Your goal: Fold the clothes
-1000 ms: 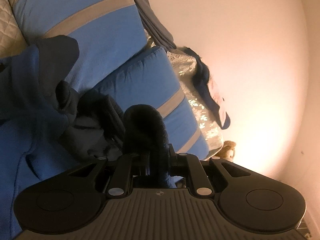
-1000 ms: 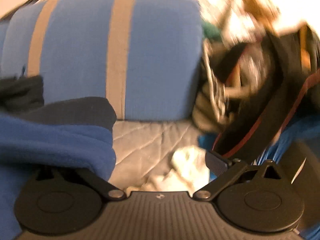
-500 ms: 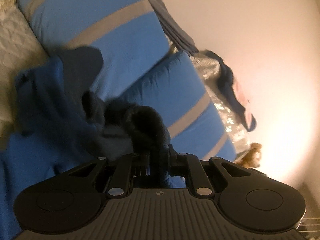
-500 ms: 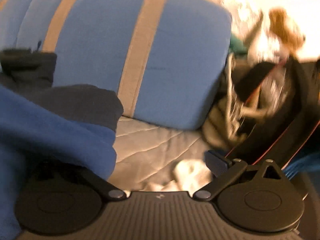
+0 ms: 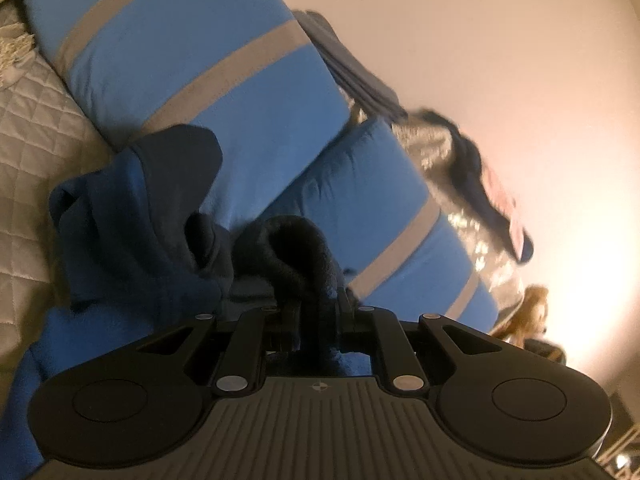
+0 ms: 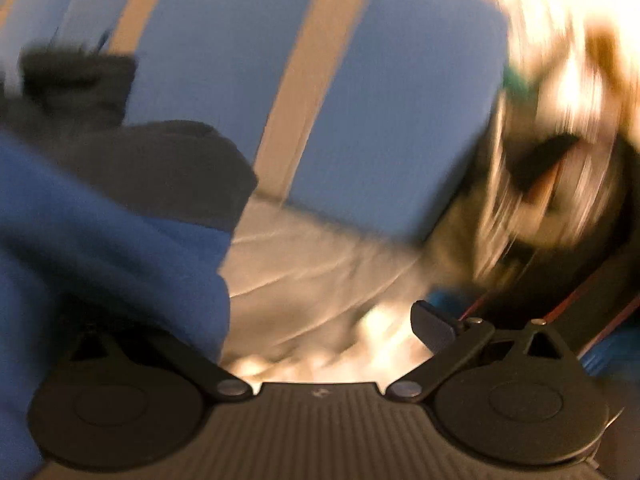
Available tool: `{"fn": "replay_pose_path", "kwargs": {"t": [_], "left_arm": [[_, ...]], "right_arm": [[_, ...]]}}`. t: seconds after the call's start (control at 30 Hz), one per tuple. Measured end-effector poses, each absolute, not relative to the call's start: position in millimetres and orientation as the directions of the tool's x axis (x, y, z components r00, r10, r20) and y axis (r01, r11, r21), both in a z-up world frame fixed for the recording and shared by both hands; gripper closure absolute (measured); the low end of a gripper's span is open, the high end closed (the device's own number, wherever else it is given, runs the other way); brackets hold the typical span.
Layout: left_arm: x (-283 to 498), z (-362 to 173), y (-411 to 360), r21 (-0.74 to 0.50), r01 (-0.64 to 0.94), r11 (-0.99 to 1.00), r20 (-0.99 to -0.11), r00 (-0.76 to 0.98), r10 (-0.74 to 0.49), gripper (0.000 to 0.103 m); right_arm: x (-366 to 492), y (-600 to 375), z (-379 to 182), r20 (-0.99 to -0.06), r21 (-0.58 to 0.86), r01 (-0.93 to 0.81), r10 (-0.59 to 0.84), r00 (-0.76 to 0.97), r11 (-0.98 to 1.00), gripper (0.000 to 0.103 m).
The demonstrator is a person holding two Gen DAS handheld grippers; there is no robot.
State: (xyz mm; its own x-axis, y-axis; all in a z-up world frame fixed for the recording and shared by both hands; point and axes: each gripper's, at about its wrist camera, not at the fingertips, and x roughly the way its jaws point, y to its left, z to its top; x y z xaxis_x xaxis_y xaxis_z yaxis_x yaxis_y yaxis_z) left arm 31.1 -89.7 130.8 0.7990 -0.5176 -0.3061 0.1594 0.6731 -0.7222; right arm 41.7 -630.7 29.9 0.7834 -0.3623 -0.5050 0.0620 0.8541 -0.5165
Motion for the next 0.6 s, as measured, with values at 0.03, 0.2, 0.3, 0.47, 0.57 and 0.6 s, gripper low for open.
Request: {"fn": "replay_pose_path", "kwargs": {"t": [0.03, 0.2, 0.3, 0.47, 0.57, 0.6], "left_arm": [[31.5, 130.1, -92.6, -0.709, 0.166, 0.686, -0.320, 0.791, -0.522, 0.088], [36.5, 122.3, -100.6, -0.661, 0.149, 0.735, -0.414, 0.746, -0.523, 0.088], [40.6, 115.9, -100.2, -0.663, 0.118, 0.739, -0.449, 0.727, -0.519, 0.088], [39.2, 114.2, -95.2, -0.675, 0.104, 0.731, -0.446, 0.731, -0.516, 0.088], [39.4, 114.4, -96.3, -0.658, 0.072, 0.749, -0.476, 0.731, -0.489, 0.088], [40.0, 113.7, -97.8, -0.644, 0.056, 0.763, -0.500, 0.724, -0.475, 0.088]], "right_arm": [[39.9, -621.2, 24.8, -0.443, -0.620, 0.042, -0.394, 0.805, 0.783, 0.000], [32.2, -582.5, -34.0, -0.200, -0.935, -0.047, -0.414, 0.888, 0.351, 0.000], [27.5, -582.6, -44.8, -0.172, -0.955, -0.055, -0.394, 0.903, 0.290, 0.000], [19.1, -586.9, -43.4, -0.139, -0.959, -0.035, -0.356, 0.924, 0.282, 0.000], [14.1, -578.0, -61.3, -0.096, -0.986, -0.043, -0.333, 0.938, 0.164, 0.000], [13.5, -575.9, -62.1, -0.095, -0.988, -0.046, -0.335, 0.938, 0.150, 0.000]]}}
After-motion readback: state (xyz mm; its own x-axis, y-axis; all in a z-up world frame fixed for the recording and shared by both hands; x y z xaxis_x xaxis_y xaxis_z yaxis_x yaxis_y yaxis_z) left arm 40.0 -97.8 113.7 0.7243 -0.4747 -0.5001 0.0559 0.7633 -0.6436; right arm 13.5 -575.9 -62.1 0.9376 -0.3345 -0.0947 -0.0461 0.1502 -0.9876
